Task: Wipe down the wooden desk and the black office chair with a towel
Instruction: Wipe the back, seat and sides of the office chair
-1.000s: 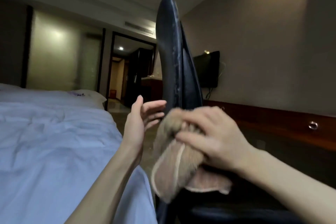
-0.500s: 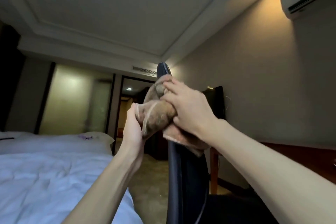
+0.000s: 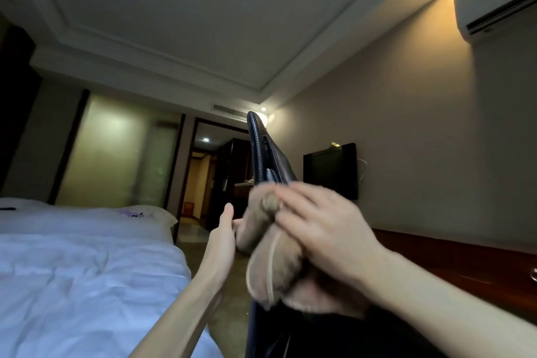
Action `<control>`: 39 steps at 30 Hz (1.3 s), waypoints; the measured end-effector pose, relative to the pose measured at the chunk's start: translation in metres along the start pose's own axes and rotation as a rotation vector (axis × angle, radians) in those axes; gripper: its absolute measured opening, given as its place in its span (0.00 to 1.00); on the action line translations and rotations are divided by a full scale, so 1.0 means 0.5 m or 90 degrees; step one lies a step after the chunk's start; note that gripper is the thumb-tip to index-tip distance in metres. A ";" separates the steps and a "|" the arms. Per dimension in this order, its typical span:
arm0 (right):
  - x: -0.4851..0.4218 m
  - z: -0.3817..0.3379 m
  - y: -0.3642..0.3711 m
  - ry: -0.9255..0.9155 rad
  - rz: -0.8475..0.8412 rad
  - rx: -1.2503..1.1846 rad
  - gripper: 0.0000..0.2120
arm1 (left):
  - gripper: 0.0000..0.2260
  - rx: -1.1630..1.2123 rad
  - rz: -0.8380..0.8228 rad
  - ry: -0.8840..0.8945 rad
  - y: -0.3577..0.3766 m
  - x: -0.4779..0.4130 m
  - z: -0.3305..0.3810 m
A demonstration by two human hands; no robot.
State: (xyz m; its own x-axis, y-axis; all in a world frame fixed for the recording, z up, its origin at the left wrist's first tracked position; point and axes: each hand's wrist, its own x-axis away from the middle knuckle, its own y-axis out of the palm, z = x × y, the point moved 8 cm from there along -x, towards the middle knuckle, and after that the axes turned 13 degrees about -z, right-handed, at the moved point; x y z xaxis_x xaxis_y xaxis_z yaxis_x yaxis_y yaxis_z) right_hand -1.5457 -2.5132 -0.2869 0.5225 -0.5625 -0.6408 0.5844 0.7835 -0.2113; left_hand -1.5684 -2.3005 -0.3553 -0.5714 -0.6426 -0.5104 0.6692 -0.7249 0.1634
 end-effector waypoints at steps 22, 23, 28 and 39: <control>0.040 -0.014 0.156 0.123 -0.294 -0.242 0.30 | 0.36 -0.055 -0.124 -0.028 -0.049 -0.039 -0.027; 0.048 -0.009 0.151 0.146 -0.275 -0.262 0.31 | 0.33 -0.135 -0.112 -0.015 -0.060 -0.043 0.008; 0.098 -0.023 0.122 0.282 -0.188 -0.304 0.36 | 0.26 -0.304 -0.104 0.029 -0.063 -0.062 0.161; 0.318 0.101 0.085 0.508 -0.140 -0.434 0.36 | 0.28 -0.446 -0.044 0.047 0.094 0.003 0.100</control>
State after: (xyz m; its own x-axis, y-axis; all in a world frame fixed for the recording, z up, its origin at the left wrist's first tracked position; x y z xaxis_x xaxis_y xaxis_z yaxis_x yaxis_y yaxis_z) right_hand -1.4064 -2.5828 -0.3604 -0.2534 -0.5669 -0.7838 0.0171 0.8075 -0.5896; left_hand -1.5616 -2.3477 -0.3059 -0.6070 -0.5643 -0.5596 0.7946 -0.4178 -0.4406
